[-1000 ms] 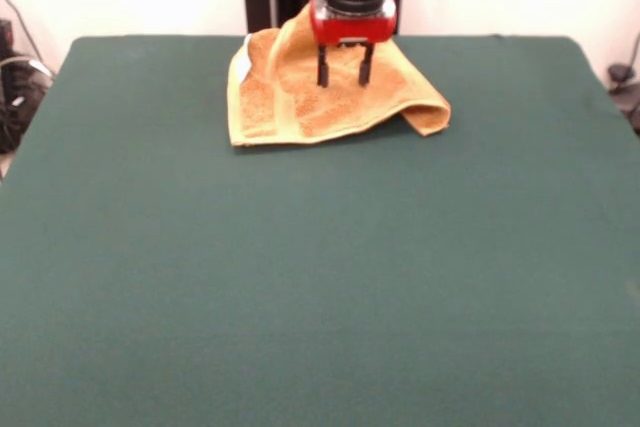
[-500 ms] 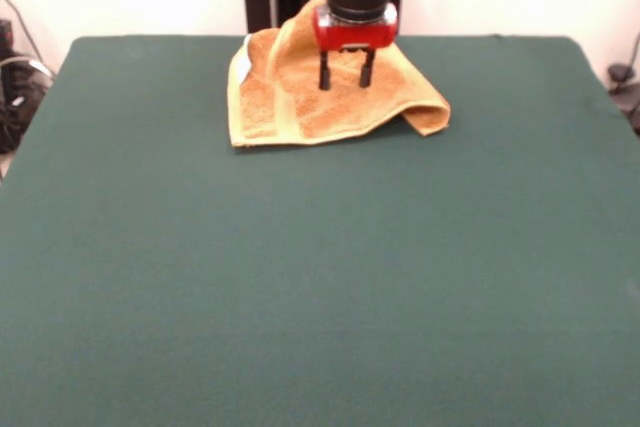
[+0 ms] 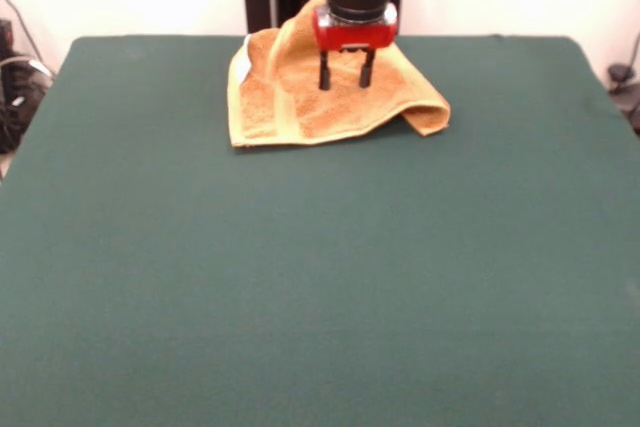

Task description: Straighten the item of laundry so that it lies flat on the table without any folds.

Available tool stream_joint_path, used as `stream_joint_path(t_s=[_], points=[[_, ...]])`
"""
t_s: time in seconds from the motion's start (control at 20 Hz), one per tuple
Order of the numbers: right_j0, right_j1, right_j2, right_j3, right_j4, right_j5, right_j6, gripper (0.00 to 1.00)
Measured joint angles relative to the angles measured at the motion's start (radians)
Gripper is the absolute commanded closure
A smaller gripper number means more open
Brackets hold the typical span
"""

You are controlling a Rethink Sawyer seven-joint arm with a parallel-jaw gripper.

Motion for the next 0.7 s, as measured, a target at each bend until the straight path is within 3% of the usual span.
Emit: stream_joint_path(t_s=[0.7], points=[[0.001,-0.072,-0.001,0.001,-0.001,0.012,0.000,0.00]])
